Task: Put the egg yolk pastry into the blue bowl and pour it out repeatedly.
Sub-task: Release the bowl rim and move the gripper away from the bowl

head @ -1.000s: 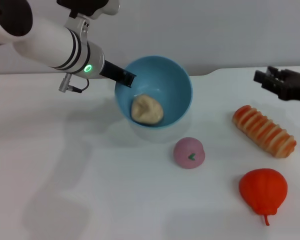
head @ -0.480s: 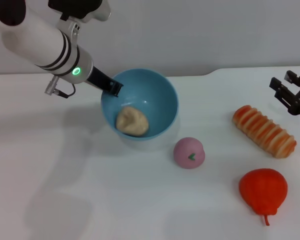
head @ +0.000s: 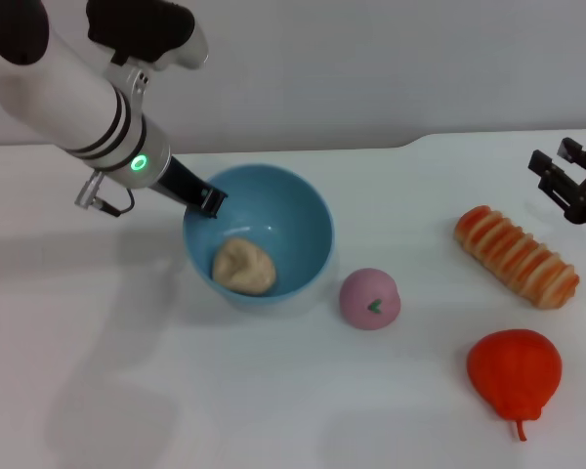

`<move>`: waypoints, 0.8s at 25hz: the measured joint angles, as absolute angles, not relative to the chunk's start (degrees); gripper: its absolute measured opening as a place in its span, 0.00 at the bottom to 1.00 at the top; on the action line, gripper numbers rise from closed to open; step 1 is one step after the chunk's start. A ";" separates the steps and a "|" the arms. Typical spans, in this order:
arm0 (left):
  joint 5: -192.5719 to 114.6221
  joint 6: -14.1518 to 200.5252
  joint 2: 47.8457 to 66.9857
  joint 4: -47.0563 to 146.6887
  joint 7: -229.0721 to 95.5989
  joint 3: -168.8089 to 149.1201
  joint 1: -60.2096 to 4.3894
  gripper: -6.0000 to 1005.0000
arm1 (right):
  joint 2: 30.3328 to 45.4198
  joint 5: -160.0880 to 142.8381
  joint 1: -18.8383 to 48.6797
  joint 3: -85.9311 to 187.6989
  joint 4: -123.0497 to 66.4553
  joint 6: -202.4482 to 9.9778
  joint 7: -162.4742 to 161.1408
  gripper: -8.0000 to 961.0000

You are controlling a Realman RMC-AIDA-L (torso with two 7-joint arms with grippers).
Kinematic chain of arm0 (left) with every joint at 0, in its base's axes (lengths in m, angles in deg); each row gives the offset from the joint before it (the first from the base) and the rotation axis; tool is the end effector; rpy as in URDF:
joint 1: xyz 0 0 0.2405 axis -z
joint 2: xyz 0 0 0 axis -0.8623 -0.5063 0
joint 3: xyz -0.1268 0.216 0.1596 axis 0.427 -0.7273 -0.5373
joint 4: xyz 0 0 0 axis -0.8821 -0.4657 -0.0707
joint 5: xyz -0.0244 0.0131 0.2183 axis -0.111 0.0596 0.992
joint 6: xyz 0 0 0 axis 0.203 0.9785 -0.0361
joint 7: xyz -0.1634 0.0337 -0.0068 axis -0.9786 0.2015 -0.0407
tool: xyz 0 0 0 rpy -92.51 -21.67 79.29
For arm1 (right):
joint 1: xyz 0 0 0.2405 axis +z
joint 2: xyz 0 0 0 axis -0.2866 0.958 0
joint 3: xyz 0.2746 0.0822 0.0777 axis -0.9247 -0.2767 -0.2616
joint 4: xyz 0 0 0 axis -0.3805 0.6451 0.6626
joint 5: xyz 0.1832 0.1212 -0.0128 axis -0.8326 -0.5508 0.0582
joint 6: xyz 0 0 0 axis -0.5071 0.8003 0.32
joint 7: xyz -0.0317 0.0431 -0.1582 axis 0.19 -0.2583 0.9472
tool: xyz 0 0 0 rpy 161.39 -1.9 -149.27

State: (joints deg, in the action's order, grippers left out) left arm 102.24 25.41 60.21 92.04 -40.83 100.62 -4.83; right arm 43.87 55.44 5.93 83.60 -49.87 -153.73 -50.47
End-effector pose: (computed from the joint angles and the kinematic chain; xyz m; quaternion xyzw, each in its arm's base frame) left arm -0.2096 0.4937 -0.0762 -0.8695 -0.3837 0.1350 0.2801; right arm 0.3683 0.3814 -0.0057 -0.8029 0.2551 0.2993 0.4480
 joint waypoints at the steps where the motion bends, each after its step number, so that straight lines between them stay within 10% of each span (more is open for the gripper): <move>1: 102.24 25.48 60.22 91.71 -40.96 100.61 -4.93 0.01 | 43.86 55.32 5.93 83.55 -49.99 -153.74 -50.58 0.42; 20: 101.79 29.65 60.83 88.73 -41.63 98.48 -7.68 0.01 | 43.73 53.30 5.88 83.35 -49.52 -153.37 -50.59 0.42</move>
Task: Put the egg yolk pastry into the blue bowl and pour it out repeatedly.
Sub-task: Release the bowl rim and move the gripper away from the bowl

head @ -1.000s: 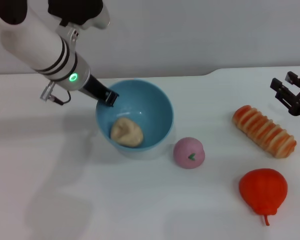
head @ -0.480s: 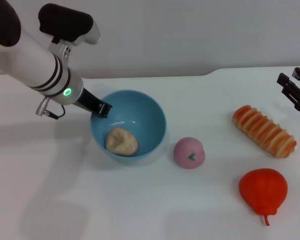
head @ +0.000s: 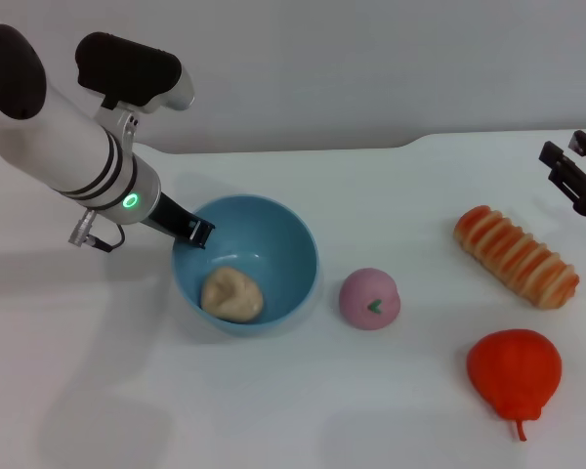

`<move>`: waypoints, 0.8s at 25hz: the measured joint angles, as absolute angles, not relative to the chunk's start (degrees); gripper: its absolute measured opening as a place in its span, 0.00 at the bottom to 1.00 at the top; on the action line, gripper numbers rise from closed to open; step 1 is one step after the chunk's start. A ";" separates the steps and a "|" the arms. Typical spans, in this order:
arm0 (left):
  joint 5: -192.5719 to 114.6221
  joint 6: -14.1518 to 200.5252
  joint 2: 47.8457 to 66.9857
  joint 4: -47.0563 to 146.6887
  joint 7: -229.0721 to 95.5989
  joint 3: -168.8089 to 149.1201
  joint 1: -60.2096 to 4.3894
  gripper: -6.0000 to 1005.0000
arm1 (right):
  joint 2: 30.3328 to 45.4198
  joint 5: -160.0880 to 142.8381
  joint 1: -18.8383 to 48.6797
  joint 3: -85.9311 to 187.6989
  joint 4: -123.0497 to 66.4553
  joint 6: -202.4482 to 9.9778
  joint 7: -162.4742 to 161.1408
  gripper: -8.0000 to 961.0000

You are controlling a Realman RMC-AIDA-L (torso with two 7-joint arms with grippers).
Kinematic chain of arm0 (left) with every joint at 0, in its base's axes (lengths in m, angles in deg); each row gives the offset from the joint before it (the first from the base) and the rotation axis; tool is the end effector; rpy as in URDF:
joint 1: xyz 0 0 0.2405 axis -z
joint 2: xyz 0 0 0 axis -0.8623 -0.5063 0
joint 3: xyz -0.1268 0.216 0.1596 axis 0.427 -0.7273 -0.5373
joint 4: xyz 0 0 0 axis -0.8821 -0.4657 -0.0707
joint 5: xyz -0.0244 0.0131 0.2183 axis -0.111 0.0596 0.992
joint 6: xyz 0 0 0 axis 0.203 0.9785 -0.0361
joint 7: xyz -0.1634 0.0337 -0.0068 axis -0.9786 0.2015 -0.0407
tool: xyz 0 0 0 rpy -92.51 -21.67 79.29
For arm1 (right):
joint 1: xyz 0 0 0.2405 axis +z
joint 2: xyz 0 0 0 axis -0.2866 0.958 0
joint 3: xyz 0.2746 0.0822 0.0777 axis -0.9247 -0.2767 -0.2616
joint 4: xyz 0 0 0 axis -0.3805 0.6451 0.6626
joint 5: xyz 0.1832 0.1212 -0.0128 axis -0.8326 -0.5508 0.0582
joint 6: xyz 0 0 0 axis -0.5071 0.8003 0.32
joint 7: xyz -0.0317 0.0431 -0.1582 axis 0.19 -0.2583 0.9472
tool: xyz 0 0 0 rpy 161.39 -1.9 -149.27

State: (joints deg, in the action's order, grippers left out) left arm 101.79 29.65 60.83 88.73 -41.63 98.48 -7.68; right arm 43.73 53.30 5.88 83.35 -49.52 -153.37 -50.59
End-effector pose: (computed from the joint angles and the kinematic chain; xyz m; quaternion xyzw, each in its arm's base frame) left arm -0.2427 0.4799 -0.0899 -0.8567 -0.4067 0.1438 0.2828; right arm 0.3705 0.3831 0.0000 -0.7898 0.2637 0.3090 0.4595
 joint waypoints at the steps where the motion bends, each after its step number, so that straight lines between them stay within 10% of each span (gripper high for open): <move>1: 101.79 29.75 60.78 88.71 -41.81 98.44 -7.70 0.01 | 43.72 53.28 5.90 83.35 -49.51 -153.36 -50.56 0.42; 14: 101.98 30.03 60.70 88.67 -43.74 97.57 -7.64 0.01 | 43.73 53.19 5.93 83.25 -49.42 -153.24 -50.50 0.42; 20: 102.06 30.63 60.75 89.23 -44.76 96.44 -7.73 0.18 | 43.72 53.20 5.93 83.38 -49.43 -152.70 -50.34 0.42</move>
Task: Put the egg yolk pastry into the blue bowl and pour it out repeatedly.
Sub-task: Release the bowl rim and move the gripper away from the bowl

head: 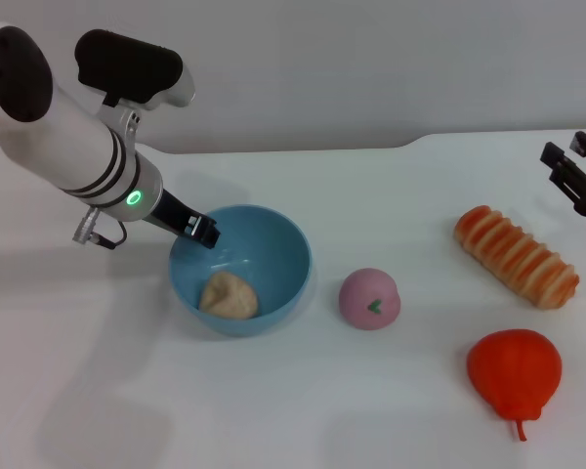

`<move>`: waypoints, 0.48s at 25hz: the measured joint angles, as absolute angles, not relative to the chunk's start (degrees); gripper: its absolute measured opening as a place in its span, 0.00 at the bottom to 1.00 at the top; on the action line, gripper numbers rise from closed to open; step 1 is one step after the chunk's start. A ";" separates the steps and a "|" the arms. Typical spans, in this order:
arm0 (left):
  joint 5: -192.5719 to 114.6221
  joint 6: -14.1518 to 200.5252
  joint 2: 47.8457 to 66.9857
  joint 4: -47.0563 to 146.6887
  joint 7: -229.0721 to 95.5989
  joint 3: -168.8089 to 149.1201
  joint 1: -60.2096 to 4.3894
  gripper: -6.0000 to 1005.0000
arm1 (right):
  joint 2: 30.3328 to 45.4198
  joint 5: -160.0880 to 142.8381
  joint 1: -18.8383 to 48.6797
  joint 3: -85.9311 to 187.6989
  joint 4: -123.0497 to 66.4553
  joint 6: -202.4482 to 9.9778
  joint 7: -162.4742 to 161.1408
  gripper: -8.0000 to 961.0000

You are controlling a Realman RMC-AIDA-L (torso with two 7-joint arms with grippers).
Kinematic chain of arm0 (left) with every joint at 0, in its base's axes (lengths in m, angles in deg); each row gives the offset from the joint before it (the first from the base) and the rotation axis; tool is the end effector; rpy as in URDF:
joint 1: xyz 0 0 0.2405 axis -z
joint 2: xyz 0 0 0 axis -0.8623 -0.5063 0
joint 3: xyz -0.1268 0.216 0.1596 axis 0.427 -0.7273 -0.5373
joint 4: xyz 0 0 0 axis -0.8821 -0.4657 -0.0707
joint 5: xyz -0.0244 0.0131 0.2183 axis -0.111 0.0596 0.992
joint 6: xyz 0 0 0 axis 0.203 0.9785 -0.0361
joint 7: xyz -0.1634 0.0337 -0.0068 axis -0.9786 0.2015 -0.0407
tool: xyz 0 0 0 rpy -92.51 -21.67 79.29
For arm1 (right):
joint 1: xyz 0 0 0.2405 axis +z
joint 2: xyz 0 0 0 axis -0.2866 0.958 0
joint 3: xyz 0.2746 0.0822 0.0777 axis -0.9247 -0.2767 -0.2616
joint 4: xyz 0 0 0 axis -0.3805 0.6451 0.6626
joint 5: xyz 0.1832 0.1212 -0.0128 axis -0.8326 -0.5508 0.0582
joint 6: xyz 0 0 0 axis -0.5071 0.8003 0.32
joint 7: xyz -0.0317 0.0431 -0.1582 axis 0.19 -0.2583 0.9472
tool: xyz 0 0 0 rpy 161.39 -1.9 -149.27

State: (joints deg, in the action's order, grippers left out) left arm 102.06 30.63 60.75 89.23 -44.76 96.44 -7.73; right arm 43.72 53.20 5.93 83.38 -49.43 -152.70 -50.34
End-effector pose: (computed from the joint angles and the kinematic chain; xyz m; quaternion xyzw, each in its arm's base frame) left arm -0.2406 0.4818 -0.0905 -0.8508 -0.4117 0.1419 0.2942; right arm 0.3722 0.3838 -0.0001 -0.7891 0.2654 0.3046 0.4628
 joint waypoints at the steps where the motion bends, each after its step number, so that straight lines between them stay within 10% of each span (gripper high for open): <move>1: 102.01 30.85 60.75 89.34 -44.91 96.25 -7.73 0.22 | 43.73 53.23 5.95 83.39 -49.50 -152.25 -50.28 0.42; 12: 101.93 32.85 60.67 95.03 -45.06 96.02 -8.46 0.47 | 43.81 53.70 6.47 83.74 -49.33 -148.31 -47.74 0.42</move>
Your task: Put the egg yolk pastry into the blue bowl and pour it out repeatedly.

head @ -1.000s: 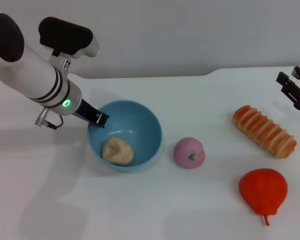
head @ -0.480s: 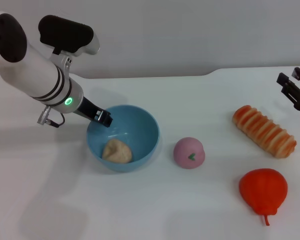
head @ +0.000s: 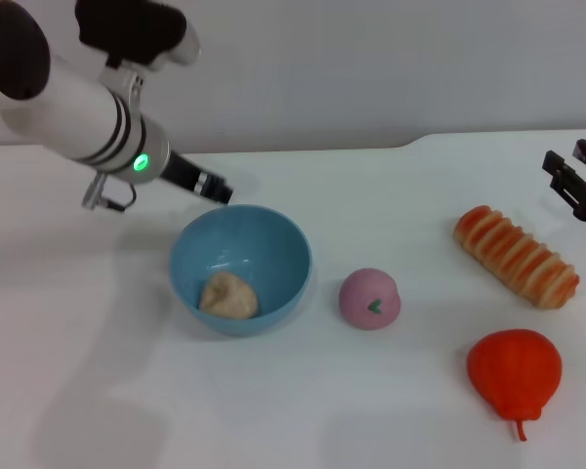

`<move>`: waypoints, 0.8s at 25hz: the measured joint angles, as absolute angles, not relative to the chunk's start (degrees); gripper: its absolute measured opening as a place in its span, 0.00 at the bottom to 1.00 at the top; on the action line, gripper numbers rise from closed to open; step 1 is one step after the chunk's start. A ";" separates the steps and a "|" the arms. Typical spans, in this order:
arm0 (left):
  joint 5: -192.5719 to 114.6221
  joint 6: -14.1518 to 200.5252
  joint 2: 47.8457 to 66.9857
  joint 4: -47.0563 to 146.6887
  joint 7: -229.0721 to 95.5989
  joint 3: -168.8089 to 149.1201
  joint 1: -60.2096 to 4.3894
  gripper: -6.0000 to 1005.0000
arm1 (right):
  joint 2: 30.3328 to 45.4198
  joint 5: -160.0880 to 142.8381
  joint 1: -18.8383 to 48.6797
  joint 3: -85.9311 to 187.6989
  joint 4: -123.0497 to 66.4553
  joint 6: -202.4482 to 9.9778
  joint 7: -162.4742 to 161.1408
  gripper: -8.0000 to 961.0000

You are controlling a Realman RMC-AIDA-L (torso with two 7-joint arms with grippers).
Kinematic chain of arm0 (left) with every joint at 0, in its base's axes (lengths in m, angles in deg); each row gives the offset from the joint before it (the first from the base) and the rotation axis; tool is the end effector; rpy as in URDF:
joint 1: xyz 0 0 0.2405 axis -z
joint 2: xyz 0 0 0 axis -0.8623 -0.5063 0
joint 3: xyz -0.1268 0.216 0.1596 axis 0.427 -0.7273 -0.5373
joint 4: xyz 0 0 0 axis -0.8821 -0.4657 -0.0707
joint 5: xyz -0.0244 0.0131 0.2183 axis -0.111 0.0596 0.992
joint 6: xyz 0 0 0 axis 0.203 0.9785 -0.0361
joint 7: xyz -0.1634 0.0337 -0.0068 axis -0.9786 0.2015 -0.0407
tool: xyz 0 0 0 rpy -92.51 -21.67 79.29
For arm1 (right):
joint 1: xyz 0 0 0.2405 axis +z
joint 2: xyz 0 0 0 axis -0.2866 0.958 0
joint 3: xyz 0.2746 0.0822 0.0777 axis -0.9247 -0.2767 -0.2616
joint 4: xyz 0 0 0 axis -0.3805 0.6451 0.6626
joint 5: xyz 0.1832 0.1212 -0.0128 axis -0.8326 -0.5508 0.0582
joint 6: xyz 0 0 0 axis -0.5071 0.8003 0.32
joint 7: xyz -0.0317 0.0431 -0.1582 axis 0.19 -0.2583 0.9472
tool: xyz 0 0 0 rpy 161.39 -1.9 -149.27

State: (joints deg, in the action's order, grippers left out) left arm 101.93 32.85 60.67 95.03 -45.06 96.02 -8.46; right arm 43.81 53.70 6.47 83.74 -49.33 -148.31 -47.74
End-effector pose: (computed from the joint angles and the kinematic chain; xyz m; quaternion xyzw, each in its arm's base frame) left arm -0.2147 0.4982 -0.0780 -0.8600 -0.3799 0.0992 0.3259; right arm 0.3803 0.3894 -0.0034 -0.7934 0.2630 0.2663 0.4800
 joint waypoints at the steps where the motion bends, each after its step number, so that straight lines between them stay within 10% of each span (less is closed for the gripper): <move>1: 101.93 33.11 60.59 96.10 -45.06 96.04 -8.74 0.47 | 43.81 53.62 6.50 83.61 -49.29 -148.14 -47.56 0.42; 20: 89.86 62.36 60.73 105.85 -44.45 87.49 -22.31 0.47 | 44.05 36.91 6.36 82.92 -42.69 -147.46 -28.92 0.42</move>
